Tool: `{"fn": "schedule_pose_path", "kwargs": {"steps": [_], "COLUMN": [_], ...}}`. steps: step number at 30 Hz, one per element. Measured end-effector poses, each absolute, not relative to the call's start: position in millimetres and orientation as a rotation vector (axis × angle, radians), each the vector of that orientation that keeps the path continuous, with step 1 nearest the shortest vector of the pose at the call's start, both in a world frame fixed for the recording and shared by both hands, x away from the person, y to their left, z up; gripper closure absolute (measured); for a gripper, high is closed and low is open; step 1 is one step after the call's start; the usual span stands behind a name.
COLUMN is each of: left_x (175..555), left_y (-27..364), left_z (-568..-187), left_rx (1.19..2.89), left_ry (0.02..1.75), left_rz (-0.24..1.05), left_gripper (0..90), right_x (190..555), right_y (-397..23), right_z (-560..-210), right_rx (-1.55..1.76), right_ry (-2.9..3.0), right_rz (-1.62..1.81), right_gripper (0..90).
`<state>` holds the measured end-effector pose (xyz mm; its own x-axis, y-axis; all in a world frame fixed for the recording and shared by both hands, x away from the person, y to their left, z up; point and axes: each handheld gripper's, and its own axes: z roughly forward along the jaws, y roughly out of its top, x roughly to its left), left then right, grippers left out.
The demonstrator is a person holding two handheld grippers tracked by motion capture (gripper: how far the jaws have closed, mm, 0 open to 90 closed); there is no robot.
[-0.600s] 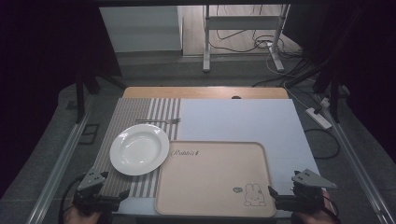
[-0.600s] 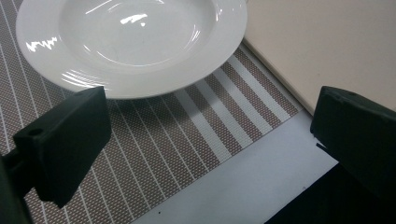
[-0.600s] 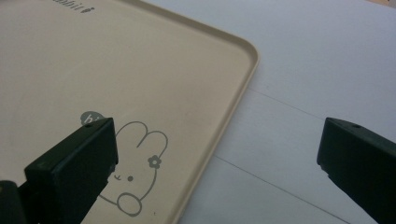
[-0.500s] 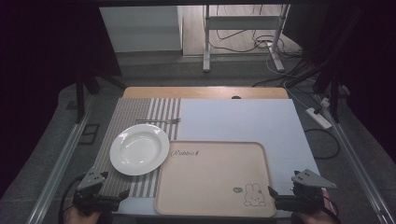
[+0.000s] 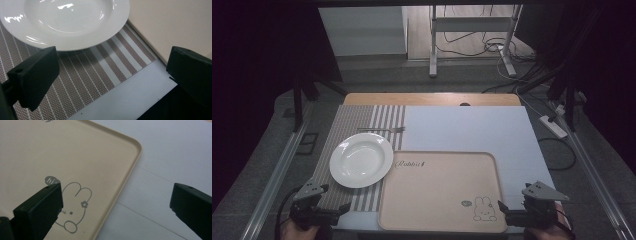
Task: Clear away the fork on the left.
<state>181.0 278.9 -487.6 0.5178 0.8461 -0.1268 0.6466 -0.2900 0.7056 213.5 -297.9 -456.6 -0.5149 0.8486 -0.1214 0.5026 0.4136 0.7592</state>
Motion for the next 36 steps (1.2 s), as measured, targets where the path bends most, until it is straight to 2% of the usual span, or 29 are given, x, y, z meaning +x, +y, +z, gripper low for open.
{"fn": "schedule_pose_path", "kwargs": {"steps": [8, 14, 22, 29, 36], "left_x": [182, 183, 187, 195, 201], "left_y": [281, 277, 276, 278, 276], "left_z": [-487, -484, -485, -487, -488], "left_rx": [2.024, 2.032, 2.048, 2.023, 2.026], "left_ry": [1.219, 1.170, 1.154, 1.122, 1.112], "left_rz": [0.336, 0.379, 0.350, 0.268, 0.279], "left_gripper": [0.0, 0.0, 0.0, 0.4, 0.3], "right_x": [214, 214, 214, 214, 214], "right_y": [-297, -296, -296, -296, -296], "right_z": [-457, -457, -457, -457, -457], "right_rx": [1.142, 1.142, 1.137, 1.138, 1.136], "right_ry": [2.185, 2.189, 2.195, 2.193, 2.197], "right_rz": [0.914, 0.904, 0.896, 0.900, 0.896], "right_gripper": [0.0, 0.0, 0.0, 0.0, 0.0]}}
